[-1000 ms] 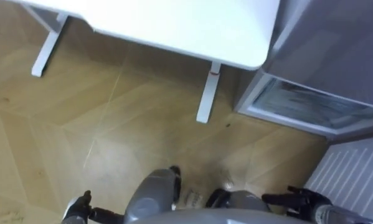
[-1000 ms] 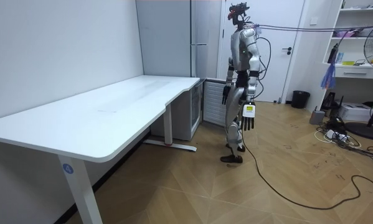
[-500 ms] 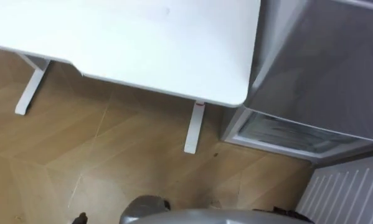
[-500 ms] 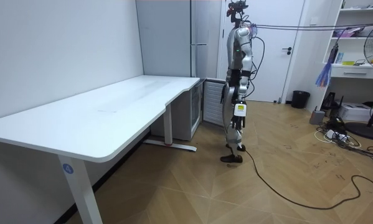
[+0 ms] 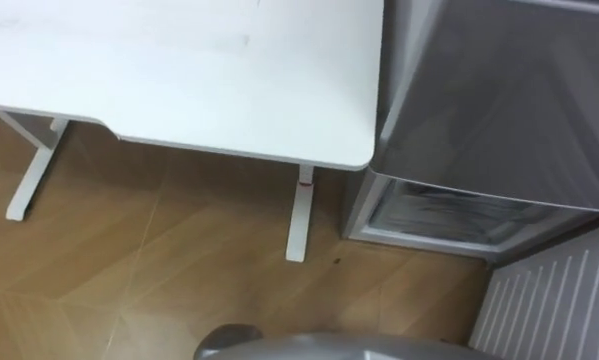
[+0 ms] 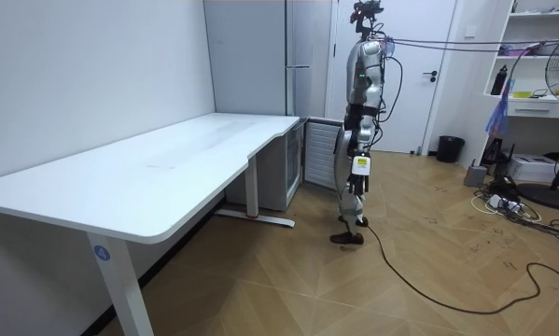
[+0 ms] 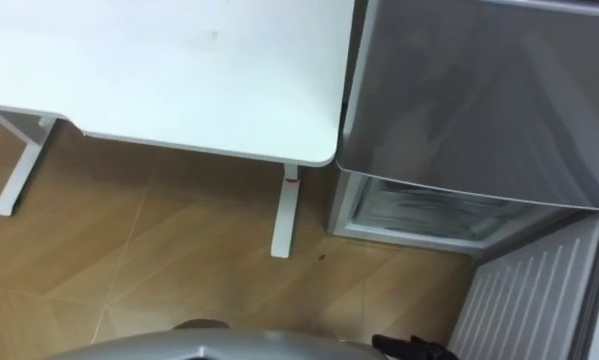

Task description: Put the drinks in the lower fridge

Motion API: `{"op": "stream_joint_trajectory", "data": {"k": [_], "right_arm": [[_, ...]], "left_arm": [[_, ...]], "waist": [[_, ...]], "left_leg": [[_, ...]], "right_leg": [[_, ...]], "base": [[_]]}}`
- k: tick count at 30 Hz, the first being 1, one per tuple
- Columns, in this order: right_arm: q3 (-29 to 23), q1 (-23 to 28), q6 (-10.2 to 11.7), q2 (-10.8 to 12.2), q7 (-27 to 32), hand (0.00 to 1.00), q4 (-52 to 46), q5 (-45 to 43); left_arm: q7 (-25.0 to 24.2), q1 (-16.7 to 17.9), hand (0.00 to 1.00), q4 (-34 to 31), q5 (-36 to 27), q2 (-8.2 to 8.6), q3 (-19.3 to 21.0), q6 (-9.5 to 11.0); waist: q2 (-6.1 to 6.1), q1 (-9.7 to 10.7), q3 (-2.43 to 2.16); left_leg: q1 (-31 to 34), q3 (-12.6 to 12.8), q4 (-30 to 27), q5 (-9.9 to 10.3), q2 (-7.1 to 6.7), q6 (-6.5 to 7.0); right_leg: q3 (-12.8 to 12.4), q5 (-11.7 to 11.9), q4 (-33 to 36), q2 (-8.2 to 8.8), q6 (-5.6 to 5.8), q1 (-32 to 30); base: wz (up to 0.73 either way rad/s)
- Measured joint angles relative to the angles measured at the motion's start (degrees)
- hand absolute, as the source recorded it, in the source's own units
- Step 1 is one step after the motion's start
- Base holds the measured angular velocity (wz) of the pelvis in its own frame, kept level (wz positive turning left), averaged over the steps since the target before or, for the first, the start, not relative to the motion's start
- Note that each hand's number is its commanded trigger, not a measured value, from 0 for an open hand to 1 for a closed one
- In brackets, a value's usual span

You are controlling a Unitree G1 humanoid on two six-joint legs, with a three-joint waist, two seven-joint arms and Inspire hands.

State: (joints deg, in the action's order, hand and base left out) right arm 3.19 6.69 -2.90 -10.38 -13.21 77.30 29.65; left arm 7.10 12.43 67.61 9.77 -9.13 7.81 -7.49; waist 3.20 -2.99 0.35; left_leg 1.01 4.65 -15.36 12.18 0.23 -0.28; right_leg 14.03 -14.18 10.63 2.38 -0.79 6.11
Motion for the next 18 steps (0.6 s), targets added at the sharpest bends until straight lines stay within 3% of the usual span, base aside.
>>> {"op": "stream_joint_trajectory", "data": {"k": [8,18], "right_arm": [[-1.19,-0.92,-0.95,0.4,0.66,0.0,0.01,-3.28],[-2.35,-0.61,-0.57,0.66,3.0,0.0,-2.28,-5.81]], "left_arm": [[0.36,-0.56,0.0,-0.07,-0.04,0.48,2.25,-0.77],[1.11,-2.26,0.0,-0.7,1.29,0.67,2.22,0.24]], "waist": [[0.63,-0.04,-0.13],[-0.54,0.69,-0.34]], "left_leg": [[-1.79,1.42,0.31,0.0,0.14,0.0],[-2.6,2.95,1.02,0.05,0.68,-0.07]], "right_leg": [[-2.07,0.0,-0.01,-0.14,0.0,0.87],[-5.13,0.56,-0.75,-0.87,-0.26,0.87]], "base": [[-0.11],[-0.09]]}}
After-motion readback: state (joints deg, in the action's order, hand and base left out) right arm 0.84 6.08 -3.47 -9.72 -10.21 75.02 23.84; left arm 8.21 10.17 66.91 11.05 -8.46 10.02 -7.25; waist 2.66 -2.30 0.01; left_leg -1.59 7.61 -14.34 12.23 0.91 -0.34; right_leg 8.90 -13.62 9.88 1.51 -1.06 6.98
